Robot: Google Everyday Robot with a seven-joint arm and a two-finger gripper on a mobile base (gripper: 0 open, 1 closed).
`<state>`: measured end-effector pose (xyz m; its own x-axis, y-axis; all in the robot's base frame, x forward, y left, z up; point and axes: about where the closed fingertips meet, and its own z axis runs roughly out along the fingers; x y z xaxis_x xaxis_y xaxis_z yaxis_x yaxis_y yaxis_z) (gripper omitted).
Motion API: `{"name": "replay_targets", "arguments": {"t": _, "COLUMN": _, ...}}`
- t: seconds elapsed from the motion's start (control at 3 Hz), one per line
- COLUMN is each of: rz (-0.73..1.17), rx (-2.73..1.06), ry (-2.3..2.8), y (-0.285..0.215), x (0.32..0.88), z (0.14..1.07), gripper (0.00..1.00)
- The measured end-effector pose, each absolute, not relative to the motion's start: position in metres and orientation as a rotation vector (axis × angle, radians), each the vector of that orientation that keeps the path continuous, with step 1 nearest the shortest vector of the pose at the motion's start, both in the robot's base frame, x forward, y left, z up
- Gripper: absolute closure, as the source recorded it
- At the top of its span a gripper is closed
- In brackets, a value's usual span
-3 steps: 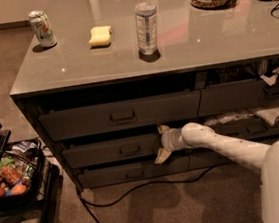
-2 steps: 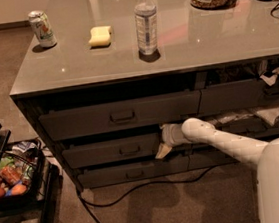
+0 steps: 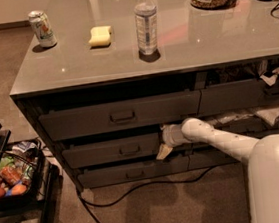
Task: Open middle drawer
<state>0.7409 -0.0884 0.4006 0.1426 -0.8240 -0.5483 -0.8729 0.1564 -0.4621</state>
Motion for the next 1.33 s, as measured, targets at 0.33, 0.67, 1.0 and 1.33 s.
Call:
{"name": "replay_targets", "arguments": {"t": 0.33, "rz": 0.096, "rx": -1.636, "ry": 1.72, "y": -0.0947, "x": 0.736, "z": 0.3842, "gripper": 0.0}}
{"name": "replay_targets", "arguments": {"t": 0.67, "rz": 0.096, "rx": -1.636, "ry": 1.72, "y": -0.0947, "x": 0.736, "z": 0.3842, "gripper": 0.0}}
{"name": "replay_targets", "arguments": {"t": 1.0, "rz": 0.096, "rx": -1.636, "ry": 1.72, "y": -0.0946, "x": 0.7359, "z": 0.3842, "gripper": 0.19}}
{"name": "replay_targets", "arguments": {"t": 1.33, "rz": 0.096, "rx": -1.636, "ry": 1.72, "y": -0.0946, "x": 0.7359, "z": 0.3842, "gripper": 0.42}}
